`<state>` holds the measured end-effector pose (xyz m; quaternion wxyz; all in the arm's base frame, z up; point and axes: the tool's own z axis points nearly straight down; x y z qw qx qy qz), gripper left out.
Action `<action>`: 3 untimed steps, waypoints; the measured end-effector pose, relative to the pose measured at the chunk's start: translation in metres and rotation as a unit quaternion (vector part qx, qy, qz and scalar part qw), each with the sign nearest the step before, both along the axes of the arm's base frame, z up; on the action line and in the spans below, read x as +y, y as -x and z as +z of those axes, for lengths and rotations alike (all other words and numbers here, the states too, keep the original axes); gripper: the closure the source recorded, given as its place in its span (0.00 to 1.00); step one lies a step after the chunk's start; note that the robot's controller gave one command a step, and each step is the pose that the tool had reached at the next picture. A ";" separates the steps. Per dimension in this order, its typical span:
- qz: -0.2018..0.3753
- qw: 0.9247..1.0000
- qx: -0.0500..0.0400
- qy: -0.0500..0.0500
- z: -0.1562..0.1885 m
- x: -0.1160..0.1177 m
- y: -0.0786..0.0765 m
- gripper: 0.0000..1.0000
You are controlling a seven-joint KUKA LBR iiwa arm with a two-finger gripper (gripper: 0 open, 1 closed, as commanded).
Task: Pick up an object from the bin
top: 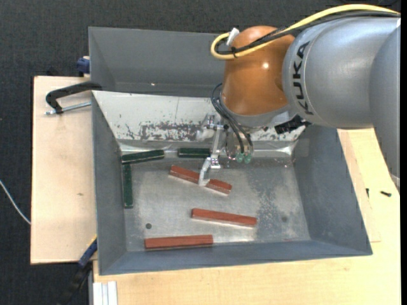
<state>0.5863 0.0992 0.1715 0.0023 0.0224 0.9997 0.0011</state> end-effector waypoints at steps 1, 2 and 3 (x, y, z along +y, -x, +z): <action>-0.014 1.000 0.005 0.001 -0.046 0.001 0.000 0.00; -0.082 0.997 0.000 0.000 -0.039 0.016 -0.003 0.00; -0.050 0.999 -0.007 -0.002 -0.092 0.019 -0.014 0.00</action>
Offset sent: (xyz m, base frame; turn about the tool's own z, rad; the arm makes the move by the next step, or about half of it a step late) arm 0.0026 0.0157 -0.0398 0.1649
